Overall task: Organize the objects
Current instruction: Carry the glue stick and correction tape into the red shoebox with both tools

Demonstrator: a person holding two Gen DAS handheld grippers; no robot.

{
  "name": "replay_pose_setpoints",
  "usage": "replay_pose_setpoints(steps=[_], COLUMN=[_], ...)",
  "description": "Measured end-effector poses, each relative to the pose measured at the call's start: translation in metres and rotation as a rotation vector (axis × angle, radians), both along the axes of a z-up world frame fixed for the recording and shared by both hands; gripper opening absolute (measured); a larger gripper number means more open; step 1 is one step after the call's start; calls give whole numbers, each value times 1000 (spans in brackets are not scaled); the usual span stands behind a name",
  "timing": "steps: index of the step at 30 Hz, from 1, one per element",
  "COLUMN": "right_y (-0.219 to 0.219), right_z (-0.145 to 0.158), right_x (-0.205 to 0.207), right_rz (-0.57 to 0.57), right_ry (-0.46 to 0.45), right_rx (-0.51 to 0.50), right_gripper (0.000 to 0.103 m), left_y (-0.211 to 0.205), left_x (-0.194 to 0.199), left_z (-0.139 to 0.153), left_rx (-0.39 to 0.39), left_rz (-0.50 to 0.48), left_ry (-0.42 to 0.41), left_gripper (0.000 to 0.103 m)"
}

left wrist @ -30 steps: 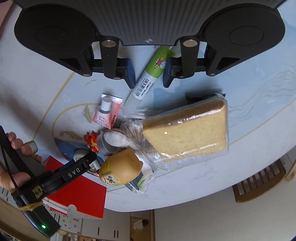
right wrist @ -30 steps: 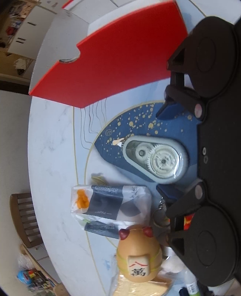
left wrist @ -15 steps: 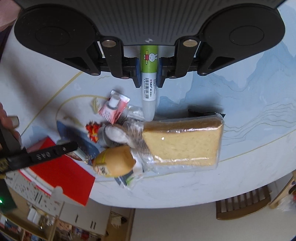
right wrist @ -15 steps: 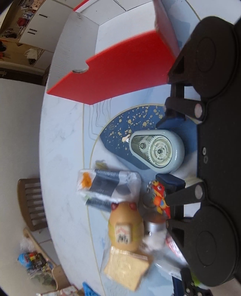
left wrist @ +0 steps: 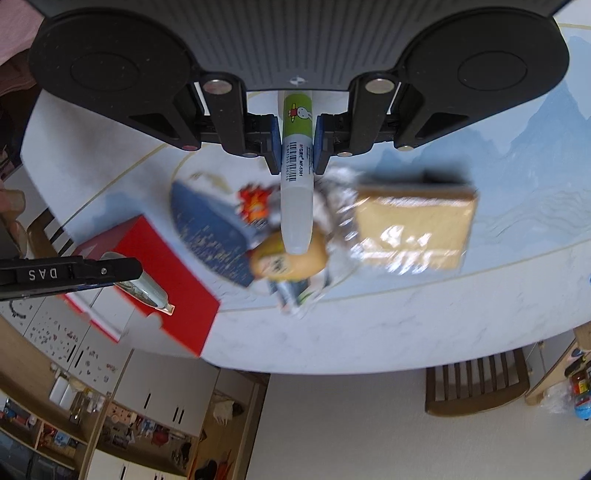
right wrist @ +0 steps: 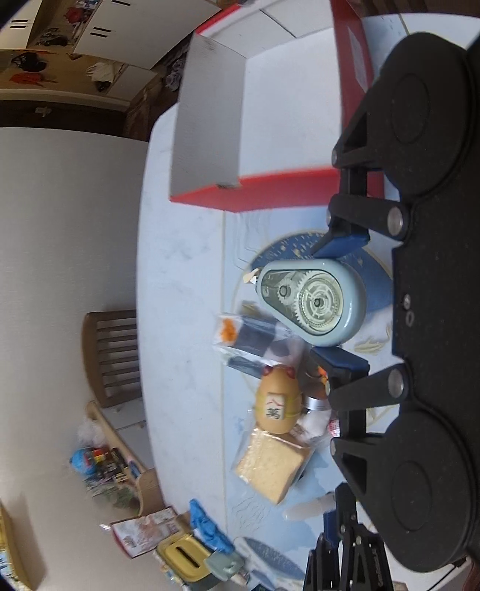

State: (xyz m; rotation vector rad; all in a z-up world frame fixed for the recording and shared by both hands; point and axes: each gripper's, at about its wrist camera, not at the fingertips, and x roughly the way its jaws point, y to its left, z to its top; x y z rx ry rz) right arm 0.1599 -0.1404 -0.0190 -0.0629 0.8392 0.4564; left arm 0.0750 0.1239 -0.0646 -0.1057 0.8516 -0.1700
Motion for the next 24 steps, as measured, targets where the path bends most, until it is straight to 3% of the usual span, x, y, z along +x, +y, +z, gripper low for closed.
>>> replay_pose_setpoints(steps=[8,24], right_y=[-54,-161], right_z=[24,-2], right_x=[16,60], right_rz=[-4,-112], right_ry=[-74,-94], right_rx=[6,-66], right_gripper=[51,51], left_y=[-53,-188], left_x=[29,142], left_z=[46,80], left_rx=[-20,-30], left_rz=[-92,-289], left_ry=[-67,-32], left_gripper=[16,16])
